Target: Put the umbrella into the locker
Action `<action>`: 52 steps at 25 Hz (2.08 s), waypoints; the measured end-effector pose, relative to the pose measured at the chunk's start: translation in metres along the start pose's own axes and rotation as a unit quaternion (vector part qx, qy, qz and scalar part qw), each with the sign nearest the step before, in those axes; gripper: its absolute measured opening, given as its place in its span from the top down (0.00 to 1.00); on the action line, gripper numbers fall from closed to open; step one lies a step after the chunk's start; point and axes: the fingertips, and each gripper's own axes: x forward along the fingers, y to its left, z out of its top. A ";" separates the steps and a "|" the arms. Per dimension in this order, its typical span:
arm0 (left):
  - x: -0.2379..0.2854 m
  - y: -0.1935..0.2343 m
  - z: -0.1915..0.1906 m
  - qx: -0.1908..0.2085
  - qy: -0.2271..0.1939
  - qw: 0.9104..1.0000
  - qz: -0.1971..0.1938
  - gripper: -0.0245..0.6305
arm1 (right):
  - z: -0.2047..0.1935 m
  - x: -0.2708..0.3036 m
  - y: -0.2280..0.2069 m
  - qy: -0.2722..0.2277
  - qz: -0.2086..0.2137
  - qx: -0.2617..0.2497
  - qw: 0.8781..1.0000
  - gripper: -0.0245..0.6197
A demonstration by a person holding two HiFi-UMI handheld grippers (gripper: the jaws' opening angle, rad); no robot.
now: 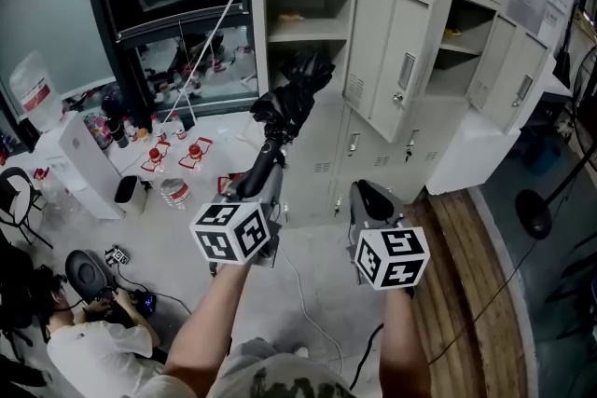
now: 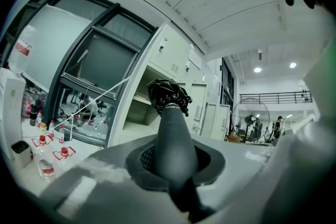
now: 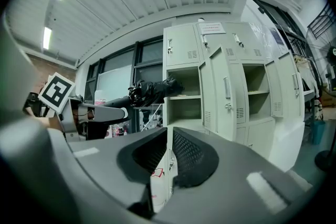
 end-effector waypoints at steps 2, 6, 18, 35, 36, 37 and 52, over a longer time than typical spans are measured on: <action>0.007 0.002 -0.001 0.002 0.000 1.000 -0.001 0.90 | 0.000 0.006 -0.003 -0.001 0.001 0.001 1.000 0.94; 0.022 0.009 -0.006 0.003 0.005 1.000 -0.003 0.90 | 0.002 0.023 -0.008 -0.003 0.003 -0.005 1.000 0.94; 0.101 0.051 -0.017 0.010 0.032 0.999 -0.015 0.90 | 0.034 0.111 -0.029 -0.022 0.000 -0.014 1.000 0.94; 0.211 0.119 -0.026 -0.013 0.083 0.996 -0.041 0.90 | 0.053 0.226 -0.058 -0.008 -0.038 -0.016 0.999 0.94; 0.216 0.122 -0.026 -0.013 0.085 0.995 -0.043 0.90 | 0.053 0.231 -0.059 -0.007 -0.040 -0.017 0.999 0.94; 0.222 0.125 -0.026 -0.014 0.087 0.995 -0.044 0.90 | 0.054 0.237 -0.060 -0.006 -0.043 -0.018 0.999 0.94; 0.292 0.154 -0.018 -0.022 0.103 0.994 -0.034 0.90 | 0.061 0.286 -0.072 -0.012 -0.037 -0.025 0.999 0.94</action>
